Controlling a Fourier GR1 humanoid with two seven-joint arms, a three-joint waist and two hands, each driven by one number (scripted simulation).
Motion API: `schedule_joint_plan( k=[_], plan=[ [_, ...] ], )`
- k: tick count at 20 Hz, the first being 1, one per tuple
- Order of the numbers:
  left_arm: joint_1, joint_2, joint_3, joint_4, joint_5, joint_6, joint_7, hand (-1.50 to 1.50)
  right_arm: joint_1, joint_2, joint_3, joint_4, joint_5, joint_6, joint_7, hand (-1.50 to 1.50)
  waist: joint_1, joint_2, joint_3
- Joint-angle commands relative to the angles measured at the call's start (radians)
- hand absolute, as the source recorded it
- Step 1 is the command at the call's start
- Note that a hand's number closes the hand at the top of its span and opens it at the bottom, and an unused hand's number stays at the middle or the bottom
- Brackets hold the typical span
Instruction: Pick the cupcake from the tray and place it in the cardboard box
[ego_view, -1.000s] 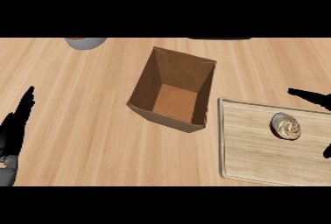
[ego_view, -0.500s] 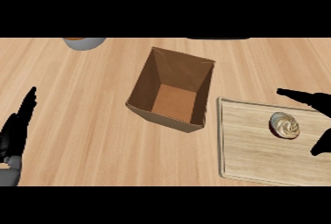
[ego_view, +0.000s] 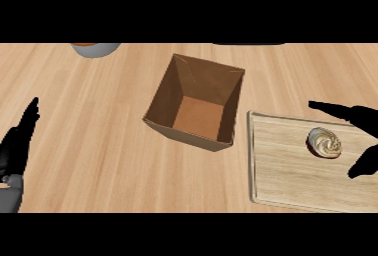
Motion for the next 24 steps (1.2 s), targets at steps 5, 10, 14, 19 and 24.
schedule_joint_plan(
  k=[5,10,14,19,24],
  plan=[
    [-0.044,0.006,0.057,0.093,-0.019,-0.053,-0.046,0.00,0.059,0.042,0.003,-0.140,0.050,0.053,0.094,-1.50,-0.003,0.001,0.000],
    [0.024,-0.041,0.047,-0.004,-0.047,-0.033,-0.022,0.00,0.114,0.083,0.002,-0.162,0.105,0.050,0.157,-1.50,0.001,0.000,0.000],
    [0.007,-0.041,0.049,-0.060,-0.068,-0.042,0.034,0.00,0.064,0.128,0.026,-0.074,0.176,0.026,0.168,-1.50,0.005,0.001,0.000],
    [0.066,-0.067,0.037,-0.078,-0.080,-0.035,0.005,0.00,0.072,0.179,0.005,-0.033,0.240,-0.226,0.109,1.50,0.011,0.001,0.001],
    [0.032,-0.039,0.065,-0.115,-0.061,-0.082,0.056,0.00,0.028,0.189,-0.020,0.022,0.291,-0.334,0.077,1.50,0.009,0.000,0.001]
  ],
)
